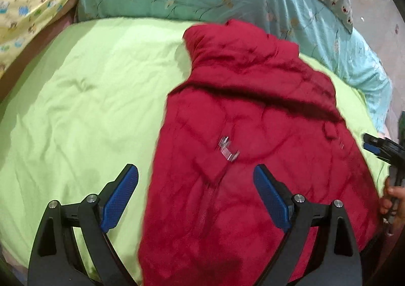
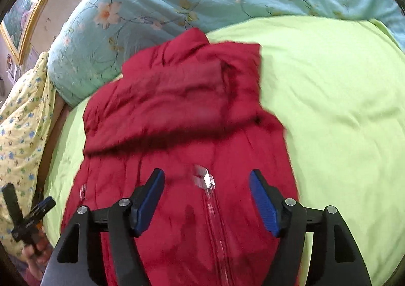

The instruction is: Fold large clothes

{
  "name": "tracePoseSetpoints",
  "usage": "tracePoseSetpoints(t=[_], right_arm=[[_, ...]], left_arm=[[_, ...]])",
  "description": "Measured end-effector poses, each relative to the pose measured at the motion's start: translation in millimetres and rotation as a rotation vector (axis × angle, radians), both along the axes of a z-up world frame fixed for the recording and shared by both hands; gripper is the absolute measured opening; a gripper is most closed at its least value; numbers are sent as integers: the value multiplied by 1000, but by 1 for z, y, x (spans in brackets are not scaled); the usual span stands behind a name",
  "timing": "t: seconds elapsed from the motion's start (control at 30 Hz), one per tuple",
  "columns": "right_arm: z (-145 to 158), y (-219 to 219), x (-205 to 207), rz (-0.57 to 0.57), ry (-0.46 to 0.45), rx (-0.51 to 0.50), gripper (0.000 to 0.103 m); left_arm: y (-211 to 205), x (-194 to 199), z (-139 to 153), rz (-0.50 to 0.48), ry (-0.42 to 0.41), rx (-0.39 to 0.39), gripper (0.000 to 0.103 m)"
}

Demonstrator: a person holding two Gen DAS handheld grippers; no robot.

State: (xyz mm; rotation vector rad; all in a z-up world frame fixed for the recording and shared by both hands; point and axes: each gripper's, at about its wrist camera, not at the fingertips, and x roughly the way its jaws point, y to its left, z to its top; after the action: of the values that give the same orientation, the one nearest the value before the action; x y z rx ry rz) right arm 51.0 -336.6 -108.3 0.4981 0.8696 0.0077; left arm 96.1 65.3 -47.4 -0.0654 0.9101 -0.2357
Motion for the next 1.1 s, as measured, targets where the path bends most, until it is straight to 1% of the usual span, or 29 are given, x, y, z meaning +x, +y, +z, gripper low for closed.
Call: tracePoseSetpoints(t=[0.13,0.23,0.37,0.47,0.57,0.6,0.63,0.87,1.0,1.1], right_arm=[[-8,-15,-51,-59,31,-2,74],[-12,-27,-79,-94,61,1,79],[-23,-31,-100,-86,135,16,80],[-29,-25,-108,-57,166,48,80],[-31,-15,-112,-24,178,38,80],[-32,-12,-113,9,191,50,80],[-32,-8,-114,18,190,55,80],[-39,6,-122,32,197,63,80],[-41,10,-126,38,195,102,81],[-42,13,-129,46,194,118,75]], left_arm=[[15,-9,-21,-6,26,27,93],[30,-13,-33,-8,53,-10,93],[39,-17,-47,-27,108,-74,93],[41,-25,-54,-47,133,-101,93],[40,-32,-59,-60,147,-109,93],[40,-35,-59,-62,146,-110,93],[40,-36,-59,-64,146,-110,93],[37,-48,-59,-88,148,-120,93],[29,-57,-65,-130,162,-112,93],[24,-62,-70,-177,183,-118,93]])
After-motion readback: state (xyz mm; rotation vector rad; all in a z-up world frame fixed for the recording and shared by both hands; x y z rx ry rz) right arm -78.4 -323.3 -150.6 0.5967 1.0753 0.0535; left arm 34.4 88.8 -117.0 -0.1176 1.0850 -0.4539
